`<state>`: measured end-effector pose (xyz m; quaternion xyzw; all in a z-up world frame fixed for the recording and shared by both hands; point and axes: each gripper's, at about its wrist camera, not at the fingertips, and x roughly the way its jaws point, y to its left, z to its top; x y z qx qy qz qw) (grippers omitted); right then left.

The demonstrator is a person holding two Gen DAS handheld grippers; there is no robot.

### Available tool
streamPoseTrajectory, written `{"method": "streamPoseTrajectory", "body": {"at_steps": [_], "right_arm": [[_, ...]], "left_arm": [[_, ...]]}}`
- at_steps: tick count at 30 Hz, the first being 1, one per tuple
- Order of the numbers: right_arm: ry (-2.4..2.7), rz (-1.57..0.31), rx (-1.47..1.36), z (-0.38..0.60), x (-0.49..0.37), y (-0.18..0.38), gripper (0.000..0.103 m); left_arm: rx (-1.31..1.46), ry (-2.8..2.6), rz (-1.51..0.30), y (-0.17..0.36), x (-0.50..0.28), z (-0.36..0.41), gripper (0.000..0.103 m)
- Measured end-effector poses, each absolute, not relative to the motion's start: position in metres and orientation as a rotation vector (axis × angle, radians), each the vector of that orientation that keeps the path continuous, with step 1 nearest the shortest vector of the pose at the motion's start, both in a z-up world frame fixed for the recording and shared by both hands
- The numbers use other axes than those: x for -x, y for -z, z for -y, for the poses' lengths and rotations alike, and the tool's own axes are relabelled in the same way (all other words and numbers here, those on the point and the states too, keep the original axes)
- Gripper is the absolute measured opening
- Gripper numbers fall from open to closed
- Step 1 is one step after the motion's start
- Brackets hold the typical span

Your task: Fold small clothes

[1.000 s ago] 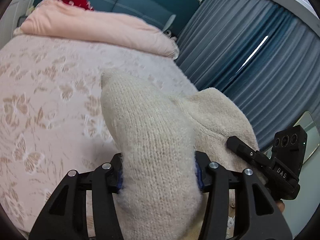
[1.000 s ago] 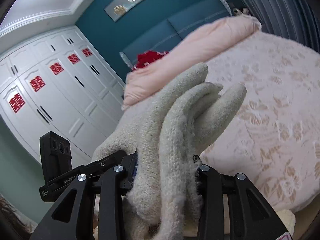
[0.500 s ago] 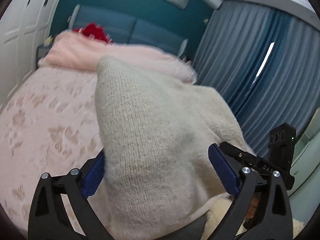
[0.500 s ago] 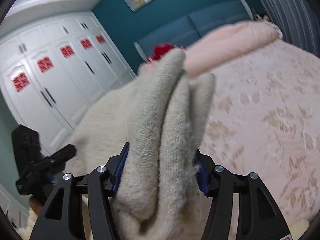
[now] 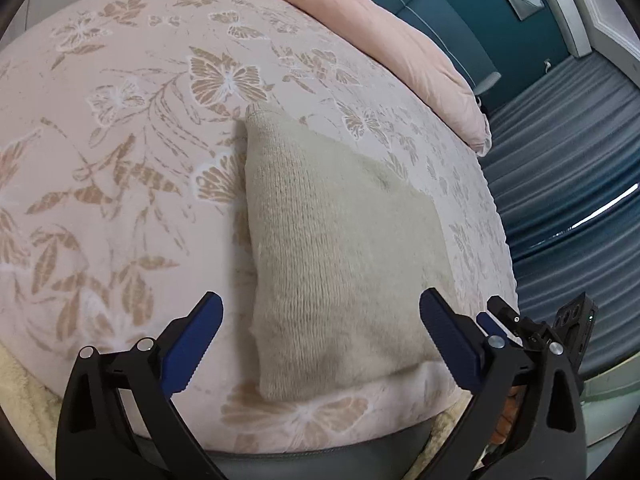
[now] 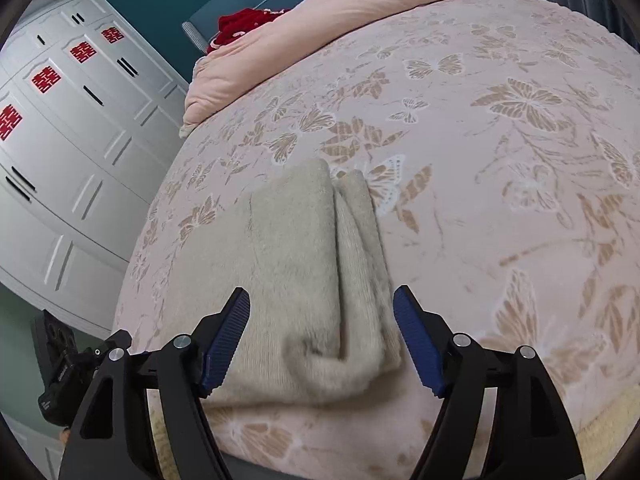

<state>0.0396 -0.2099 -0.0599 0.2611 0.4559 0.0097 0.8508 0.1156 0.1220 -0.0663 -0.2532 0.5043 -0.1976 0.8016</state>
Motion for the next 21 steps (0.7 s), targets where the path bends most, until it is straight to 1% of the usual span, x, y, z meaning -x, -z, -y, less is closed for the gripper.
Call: {"method": "streamPoseTrajectory", "body": {"at_steps": [2,5,6,7,8,9,11,12,14,15,16,17,18,19,20,21], "right_arm": [[-0.033,-1.024,-0.545,0.207,-0.07,0.08,0.076],[-0.046,-1.152,-0.59,0.205,-0.102,0.12,0.076],[-0.053,-1.158,-0.623,0.205,-0.106,0.128,0.065],[-0.079,-1.146,-0.644,0.204,-0.107,0.127,0.055],[-0.096,-1.124,-0.646,0.201,-0.107,0.12,0.034],[-0.107,-1.081,-0.624,0.197,-0.105,0.106,0.03],[-0.18,-0.943,-0.575,0.183,-0.095,0.068,0.028],[-0.199,-0.891,-0.542,0.175,-0.09,0.049,0.027],[-0.205,-0.809,-0.466,0.162,-0.08,0.024,0.028],[-0.186,-0.797,-0.445,0.162,-0.079,0.022,0.031],[-0.155,-0.811,-0.429,0.165,-0.082,0.028,0.033],[-0.114,-0.846,-0.423,0.172,-0.089,0.042,0.035],[-0.062,-0.9,-0.42,0.184,-0.092,0.06,0.038],[0.025,-0.968,-0.414,0.196,-0.098,0.079,0.038],[0.118,-1.015,-0.408,0.208,-0.097,0.09,0.032],[0.145,-1.009,-0.448,0.22,-0.09,0.092,0.03]], "left_arm": [[0.589,0.425,-1.131,0.082,-0.134,-0.115,0.097],[0.644,0.425,-1.215,0.109,-0.163,-0.107,0.096],[0.663,0.424,-1.235,0.117,-0.167,-0.106,0.091],[0.687,0.441,-1.254,0.125,-0.173,-0.103,0.082],[0.712,0.456,-1.273,0.129,-0.176,-0.1,0.071],[0.719,0.453,-1.27,0.127,-0.179,-0.098,0.065],[0.681,0.494,-1.224,0.108,-0.183,-0.091,0.055],[0.648,0.525,-1.183,0.093,-0.185,-0.087,0.053],[0.572,0.563,-1.085,0.061,-0.188,-0.081,0.053],[0.544,0.573,-1.05,0.049,-0.189,-0.079,0.054],[0.52,0.574,-1.037,0.041,-0.191,-0.078,0.056],[0.485,0.559,-1.041,0.04,-0.193,-0.078,0.063],[0.436,0.53,-1.051,0.043,-0.194,-0.077,0.066],[0.37,0.477,-1.068,0.052,-0.195,-0.078,0.067],[0.311,0.421,-1.089,0.063,-0.195,-0.078,0.067],[0.278,0.382,-1.113,0.074,-0.193,-0.083,0.067]]}}
